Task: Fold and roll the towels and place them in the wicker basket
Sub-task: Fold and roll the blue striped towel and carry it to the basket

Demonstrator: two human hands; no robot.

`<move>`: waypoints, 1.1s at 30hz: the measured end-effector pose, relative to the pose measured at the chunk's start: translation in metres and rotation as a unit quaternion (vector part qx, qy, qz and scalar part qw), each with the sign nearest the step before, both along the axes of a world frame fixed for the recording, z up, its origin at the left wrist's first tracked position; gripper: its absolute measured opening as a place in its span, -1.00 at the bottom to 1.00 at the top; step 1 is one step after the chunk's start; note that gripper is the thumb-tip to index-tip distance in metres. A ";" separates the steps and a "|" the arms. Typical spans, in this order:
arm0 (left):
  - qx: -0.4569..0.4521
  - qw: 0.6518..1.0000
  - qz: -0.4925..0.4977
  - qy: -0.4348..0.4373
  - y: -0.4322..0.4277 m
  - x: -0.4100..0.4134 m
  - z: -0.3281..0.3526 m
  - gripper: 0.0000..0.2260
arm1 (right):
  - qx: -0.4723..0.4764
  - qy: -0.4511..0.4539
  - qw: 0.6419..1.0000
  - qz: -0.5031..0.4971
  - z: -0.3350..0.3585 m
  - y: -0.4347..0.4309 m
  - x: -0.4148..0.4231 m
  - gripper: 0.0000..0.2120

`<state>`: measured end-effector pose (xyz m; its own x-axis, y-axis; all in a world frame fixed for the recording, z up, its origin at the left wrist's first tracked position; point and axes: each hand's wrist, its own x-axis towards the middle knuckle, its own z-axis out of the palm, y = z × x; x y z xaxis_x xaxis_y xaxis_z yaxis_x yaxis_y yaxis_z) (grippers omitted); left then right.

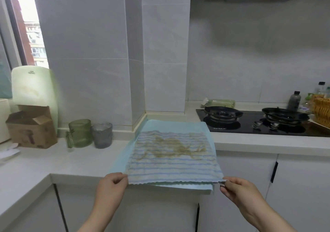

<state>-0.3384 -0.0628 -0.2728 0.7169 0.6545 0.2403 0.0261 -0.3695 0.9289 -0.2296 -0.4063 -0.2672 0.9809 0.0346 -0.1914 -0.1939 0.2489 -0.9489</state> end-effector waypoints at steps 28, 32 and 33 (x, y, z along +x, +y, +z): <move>-0.166 0.983 -0.001 0.072 -0.023 0.012 0.035 -0.83 | -0.109 -0.016 0.993 0.043 0.011 -0.004 0.002 -0.90; -0.185 0.979 -0.003 0.086 -0.022 0.012 0.043 -0.81 | -0.110 -0.011 0.993 0.049 0.013 -0.006 0.002 -0.89; -0.177 0.981 0.004 0.082 -0.020 0.013 0.045 -0.79 | -0.109 -0.012 0.993 0.049 0.014 -0.006 0.002 -0.89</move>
<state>-0.3257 -0.0830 -0.2275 0.7212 0.6821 -0.1209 0.1866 -0.0233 0.9822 -0.2279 -0.4128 -0.2534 0.9792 0.0903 -0.1820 -0.1842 0.0173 -0.9827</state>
